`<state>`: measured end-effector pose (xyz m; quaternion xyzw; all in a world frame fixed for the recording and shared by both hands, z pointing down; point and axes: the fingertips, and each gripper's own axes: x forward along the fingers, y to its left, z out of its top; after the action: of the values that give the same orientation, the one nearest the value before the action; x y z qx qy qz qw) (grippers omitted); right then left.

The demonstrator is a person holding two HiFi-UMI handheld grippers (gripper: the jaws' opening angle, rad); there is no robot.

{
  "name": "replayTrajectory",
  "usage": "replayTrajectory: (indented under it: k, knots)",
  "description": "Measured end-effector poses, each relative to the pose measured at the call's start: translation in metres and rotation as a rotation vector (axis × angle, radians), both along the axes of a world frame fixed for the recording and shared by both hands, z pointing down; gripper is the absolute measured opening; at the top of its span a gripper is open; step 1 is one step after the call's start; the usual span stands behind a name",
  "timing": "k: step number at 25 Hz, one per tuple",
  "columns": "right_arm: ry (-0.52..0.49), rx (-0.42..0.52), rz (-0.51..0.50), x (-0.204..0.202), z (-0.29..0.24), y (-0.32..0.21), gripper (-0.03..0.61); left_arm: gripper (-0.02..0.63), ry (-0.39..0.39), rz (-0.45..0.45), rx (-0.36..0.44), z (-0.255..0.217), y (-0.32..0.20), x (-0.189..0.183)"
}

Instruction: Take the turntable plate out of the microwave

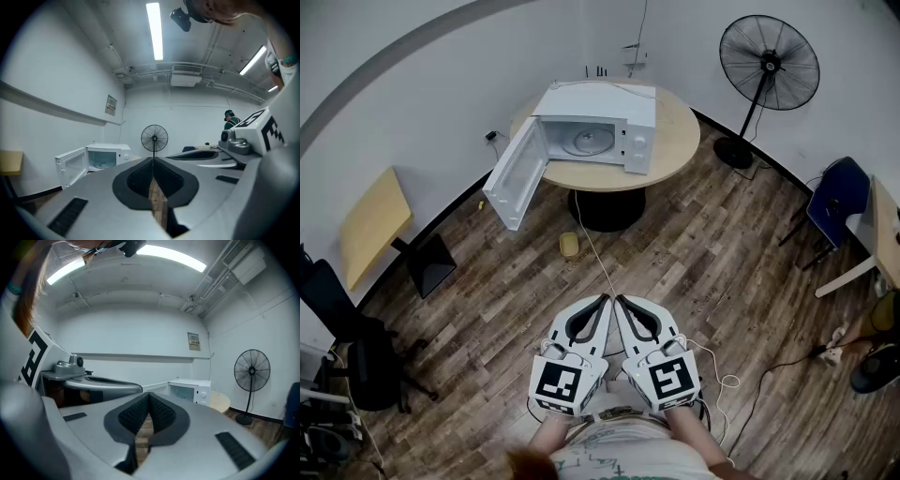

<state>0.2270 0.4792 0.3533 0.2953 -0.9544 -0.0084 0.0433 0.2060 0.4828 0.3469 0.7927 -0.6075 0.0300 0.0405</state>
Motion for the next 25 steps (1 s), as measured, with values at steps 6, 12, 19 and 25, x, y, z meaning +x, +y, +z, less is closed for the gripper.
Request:
replayTrajectory:
  k: [6,12,19,25]
  knots:
    - [-0.051,0.01,0.002,0.008,-0.006,0.0,-0.009,0.015,0.018,-0.019,-0.003,0.0,0.004,0.0]
    - [-0.047,0.006,0.017,0.003,-0.003,-0.013,-0.009,0.017,0.007,-0.035,-0.011,0.001,-0.002,-0.009]
    - [-0.048,0.006,0.038,-0.024,-0.002,-0.048,-0.009,0.017,0.037,-0.026,-0.005,0.004,-0.037,-0.04]
    - [-0.037,0.003,0.078,-0.064,0.0,-0.096,-0.009,0.017,0.048,0.031,-0.003,0.005,-0.089,-0.076]
